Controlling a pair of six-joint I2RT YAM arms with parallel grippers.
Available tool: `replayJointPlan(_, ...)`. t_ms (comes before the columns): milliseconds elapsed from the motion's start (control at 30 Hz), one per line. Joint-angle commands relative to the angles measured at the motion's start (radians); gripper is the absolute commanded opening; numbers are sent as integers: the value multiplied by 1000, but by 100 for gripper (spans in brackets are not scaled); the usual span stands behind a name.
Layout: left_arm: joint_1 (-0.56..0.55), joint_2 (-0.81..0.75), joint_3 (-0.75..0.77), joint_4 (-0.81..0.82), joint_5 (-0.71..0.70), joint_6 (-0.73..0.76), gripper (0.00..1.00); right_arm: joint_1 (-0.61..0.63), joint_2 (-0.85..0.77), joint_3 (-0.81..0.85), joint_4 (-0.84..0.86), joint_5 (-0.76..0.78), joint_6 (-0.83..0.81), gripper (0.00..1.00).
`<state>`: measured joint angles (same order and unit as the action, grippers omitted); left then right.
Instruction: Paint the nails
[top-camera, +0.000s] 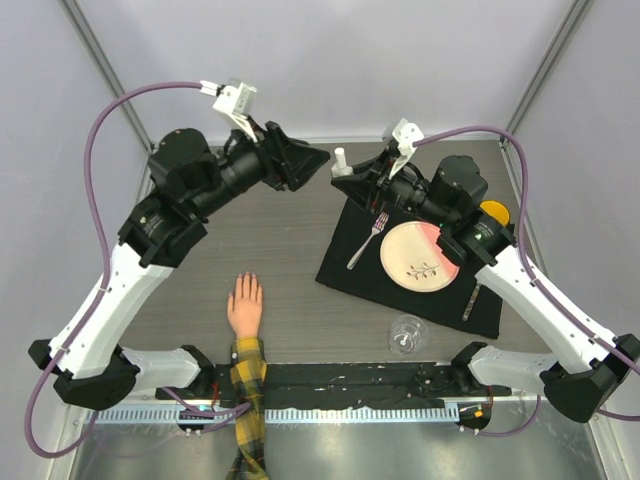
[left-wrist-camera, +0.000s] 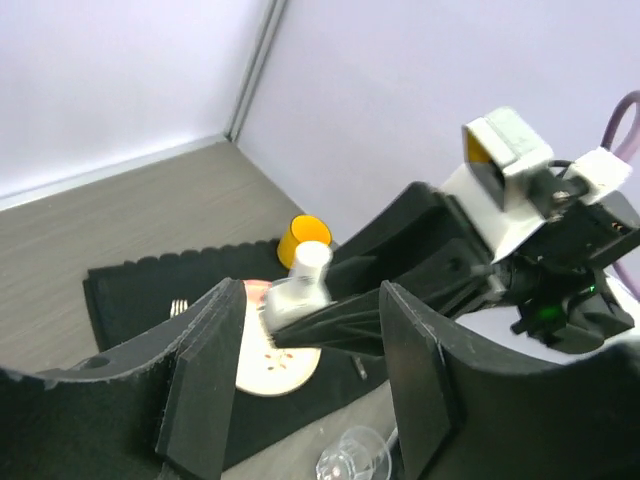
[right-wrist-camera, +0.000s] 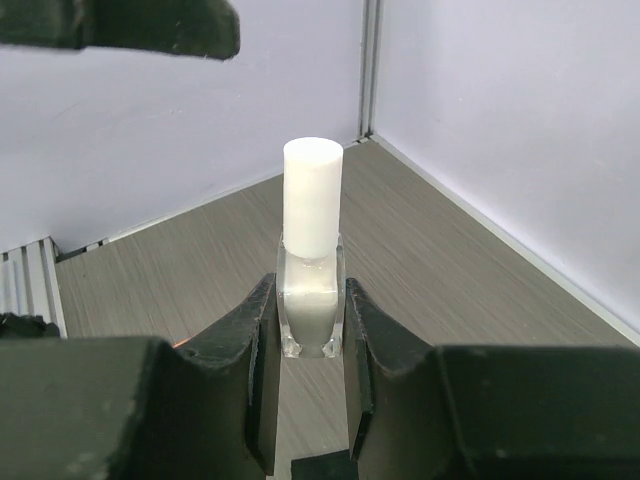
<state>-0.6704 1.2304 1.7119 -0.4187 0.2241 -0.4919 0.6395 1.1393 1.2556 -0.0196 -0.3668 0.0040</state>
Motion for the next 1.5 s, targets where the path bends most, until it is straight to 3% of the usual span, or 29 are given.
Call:
replayJointPlan(0, -122, 32, 8, 113, -357, 73, 56, -1, 5, 64, 61, 58, 50, 0)
replayJointPlan(167, -190, 58, 17, 159, -514, 171, 54, -1, 16, 84, 53, 77, 51, 0)
replayJointPlan(267, -202, 81, 15, 178, -525, 174, 50, -3, 20, 94, 49, 77, 54, 0)
replayJointPlan(433, -210, 98, 2, 204, -468, 164, 50, -1, 23, 102, 37, 75, 48, 0)
replayJointPlan(533, -210, 89, -21, 228, -437, 158, 59, -3, 22, 100, 35, 74, 47, 0)
replayJointPlan(633, -209, 87, -28, 230, -416, 158, 60, -1, 20, 97, 35, 71, 47, 0)
replayJointPlan(867, -209, 87, -35, 241, -368, 153, 50, -3, 17, 96, 32, 69, 44, 0)
replayJointPlan(1467, -210, 119, -34, 235, -296, 170, 45, -1, 20, 103, 35, 43, 63, 0)
